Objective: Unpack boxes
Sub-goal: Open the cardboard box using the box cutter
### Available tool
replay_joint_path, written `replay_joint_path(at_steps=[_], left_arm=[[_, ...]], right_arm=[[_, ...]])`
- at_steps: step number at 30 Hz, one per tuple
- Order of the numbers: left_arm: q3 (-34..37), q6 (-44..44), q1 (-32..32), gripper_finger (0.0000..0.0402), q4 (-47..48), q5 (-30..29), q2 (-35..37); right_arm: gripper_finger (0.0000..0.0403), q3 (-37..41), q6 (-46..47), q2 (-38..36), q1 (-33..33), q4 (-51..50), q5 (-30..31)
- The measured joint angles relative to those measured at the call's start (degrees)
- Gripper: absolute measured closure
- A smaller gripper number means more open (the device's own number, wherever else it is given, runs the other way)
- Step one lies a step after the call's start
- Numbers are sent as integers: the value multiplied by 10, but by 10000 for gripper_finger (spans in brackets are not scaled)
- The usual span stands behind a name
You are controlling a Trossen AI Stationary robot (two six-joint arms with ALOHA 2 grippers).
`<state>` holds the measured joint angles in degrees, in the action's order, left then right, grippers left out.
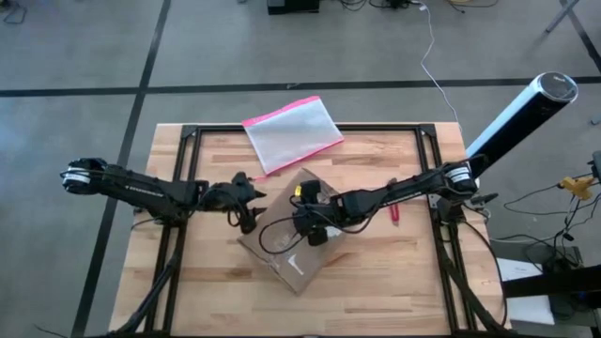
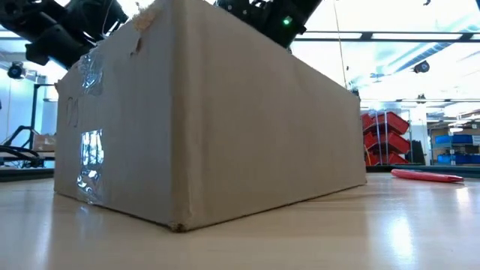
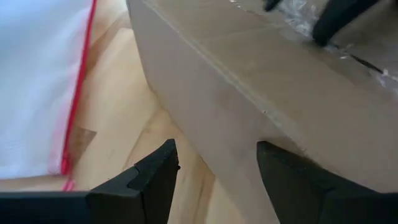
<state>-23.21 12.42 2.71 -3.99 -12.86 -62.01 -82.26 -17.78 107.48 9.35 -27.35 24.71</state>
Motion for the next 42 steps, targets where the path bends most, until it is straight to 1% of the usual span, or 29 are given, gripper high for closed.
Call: replay_joint_path(at_steps=[5, 9, 13, 18, 23, 27, 30, 34, 42], left_arm=[[2, -3, 1, 209, 4, 6, 1], [2, -3, 1, 211, 4, 2, 1], [2, -1, 1, 201, 3, -1, 1], [2, 1, 1, 179, 0, -1, 1], [2, 1, 0, 165, -4, 0, 1], [1, 1, 0, 166, -7, 0, 1], [1, 1, 0, 171, -8, 0, 1], [1, 1, 0, 175, -8, 0, 1], [1, 1, 0, 164, -9, 0, 1]], right_arm=[[217, -2, -1, -2, 11, -62, -1], [217, -1, 7, -6, 22, -99, -2], [217, -4, 17, -17, 28, -121, -13], [217, -26, 34, -27, 29, -152, -51], [217, -32, 33, -27, 29, -170, -64], [217, -32, 38, -24, 28, -174, -88], [217, -31, 43, -25, 31, -183, -92], [217, -42, 59, -28, 32, -222, -98], [217, -46, 59, -30, 32, -235, -118]])
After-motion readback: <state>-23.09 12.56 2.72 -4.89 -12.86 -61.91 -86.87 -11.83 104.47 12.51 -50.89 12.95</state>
